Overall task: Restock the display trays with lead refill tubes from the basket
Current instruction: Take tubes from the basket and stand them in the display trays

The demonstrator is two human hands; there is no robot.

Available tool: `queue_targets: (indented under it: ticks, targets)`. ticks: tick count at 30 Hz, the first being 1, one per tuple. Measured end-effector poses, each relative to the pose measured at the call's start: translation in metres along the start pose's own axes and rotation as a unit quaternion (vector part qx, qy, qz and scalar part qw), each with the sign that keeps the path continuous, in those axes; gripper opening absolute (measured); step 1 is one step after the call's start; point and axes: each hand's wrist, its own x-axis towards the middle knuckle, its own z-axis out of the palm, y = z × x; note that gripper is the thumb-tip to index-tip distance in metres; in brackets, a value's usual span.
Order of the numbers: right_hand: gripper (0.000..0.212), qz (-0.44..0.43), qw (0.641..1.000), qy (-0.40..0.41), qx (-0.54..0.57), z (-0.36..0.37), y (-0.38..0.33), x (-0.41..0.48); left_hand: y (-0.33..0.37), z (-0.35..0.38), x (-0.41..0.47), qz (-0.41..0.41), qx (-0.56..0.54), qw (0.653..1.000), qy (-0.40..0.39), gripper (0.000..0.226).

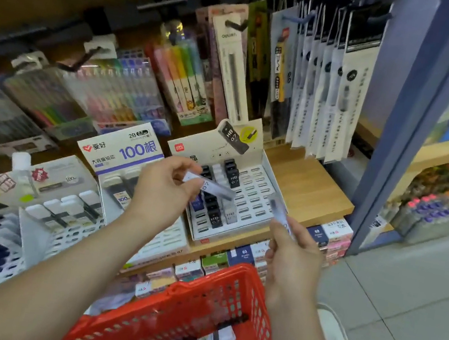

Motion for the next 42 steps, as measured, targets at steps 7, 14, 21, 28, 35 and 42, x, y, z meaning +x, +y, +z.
queue_targets:
  ticks: [7,14,21,28,35,42]
  targets:
    - [0.01,-0.005,1.0,0.025,-0.013,-0.002,0.0,0.007,0.003,0.014,0.02,0.016,0.011,1.0,0.001,0.018]
    - [0.012,0.001,0.998,-0.066,0.0,0.002,-0.012,0.015,0.005,0.016,0.023,0.023,-0.034,0.999,-0.009,0.012]
    - [0.012,-0.067,0.984,-0.109,-0.125,0.011,-0.03,0.022,0.003,0.007,0.033,0.054,-0.016,0.998,0.021,0.02]
    - [0.017,-0.055,0.969,-0.12,-0.209,0.034,-0.048,0.037,0.007,-0.001,0.048,0.056,0.003,0.998,0.039,0.019]
    - [0.015,-0.038,0.916,-0.26,-0.303,0.052,-0.049,0.028,0.011,-0.019,0.029,0.071,-0.006,0.997,-0.009,0.011]
    - [0.03,0.14,0.819,-0.504,-0.237,0.069,-0.035,-0.024,-0.008,-0.066,-0.025,0.012,-0.124,0.991,-0.058,0.017]
